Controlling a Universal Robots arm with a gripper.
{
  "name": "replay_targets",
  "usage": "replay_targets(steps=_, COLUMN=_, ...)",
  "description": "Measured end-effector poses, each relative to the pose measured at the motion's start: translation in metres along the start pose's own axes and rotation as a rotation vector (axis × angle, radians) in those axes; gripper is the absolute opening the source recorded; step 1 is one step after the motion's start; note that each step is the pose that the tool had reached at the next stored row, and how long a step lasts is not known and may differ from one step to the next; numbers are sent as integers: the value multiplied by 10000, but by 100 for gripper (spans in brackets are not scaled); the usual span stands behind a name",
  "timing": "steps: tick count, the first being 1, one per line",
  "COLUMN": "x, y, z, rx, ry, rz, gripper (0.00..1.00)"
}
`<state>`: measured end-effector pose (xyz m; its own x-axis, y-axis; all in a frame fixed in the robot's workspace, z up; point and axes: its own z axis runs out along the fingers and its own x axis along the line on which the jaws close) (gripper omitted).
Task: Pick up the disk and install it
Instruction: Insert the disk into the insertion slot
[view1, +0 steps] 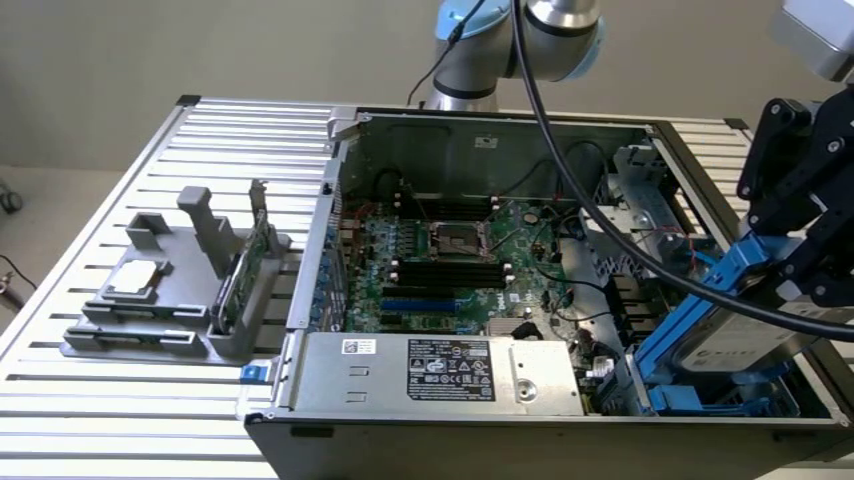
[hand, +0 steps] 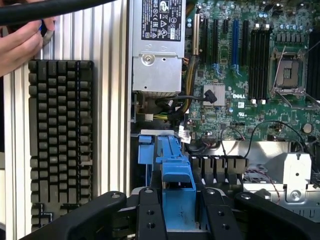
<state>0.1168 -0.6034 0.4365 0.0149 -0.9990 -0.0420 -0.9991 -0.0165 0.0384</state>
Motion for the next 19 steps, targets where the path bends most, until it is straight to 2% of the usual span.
replay_targets(steps=9, x=3, y=-3, z=75, rx=1, ry=-16, rz=0, gripper=33)
replay_targets(steps=19, x=22, y=-4, z=117, rx=2, ry=-130, rz=-4, gripper=33)
